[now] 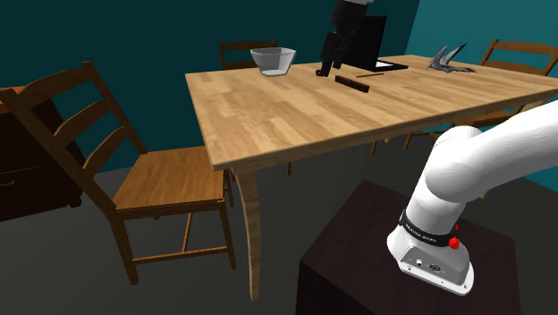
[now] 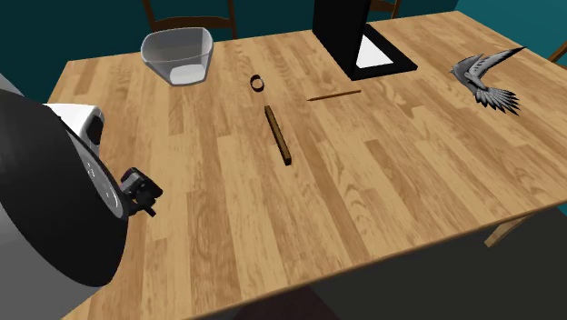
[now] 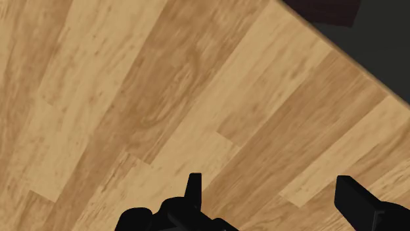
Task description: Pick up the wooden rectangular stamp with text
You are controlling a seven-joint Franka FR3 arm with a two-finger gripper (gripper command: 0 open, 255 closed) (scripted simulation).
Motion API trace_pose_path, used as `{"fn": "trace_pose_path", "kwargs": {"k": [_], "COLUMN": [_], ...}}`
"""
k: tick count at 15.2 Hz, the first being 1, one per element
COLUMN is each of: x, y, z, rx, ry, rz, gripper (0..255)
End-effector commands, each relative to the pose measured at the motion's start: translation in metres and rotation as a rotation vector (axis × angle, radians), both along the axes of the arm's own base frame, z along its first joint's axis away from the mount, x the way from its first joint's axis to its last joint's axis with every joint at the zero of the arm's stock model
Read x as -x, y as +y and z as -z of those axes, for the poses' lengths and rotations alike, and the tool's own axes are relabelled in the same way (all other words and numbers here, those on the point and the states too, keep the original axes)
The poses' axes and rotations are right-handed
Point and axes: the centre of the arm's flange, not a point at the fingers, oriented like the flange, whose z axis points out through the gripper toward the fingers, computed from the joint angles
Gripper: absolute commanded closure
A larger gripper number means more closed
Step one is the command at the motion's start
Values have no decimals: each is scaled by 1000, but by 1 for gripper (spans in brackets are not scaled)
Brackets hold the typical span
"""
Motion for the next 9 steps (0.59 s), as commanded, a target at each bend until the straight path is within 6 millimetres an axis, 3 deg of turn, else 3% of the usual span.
{"fn": "trace_pose_path", "kwargs": {"k": [1,9], "x": [0,-54], "y": [0,-90], "z": [0,17], "rx": [0,-13], "ry": [0,49], "rz": [0,153], "gripper": [0,0]}}
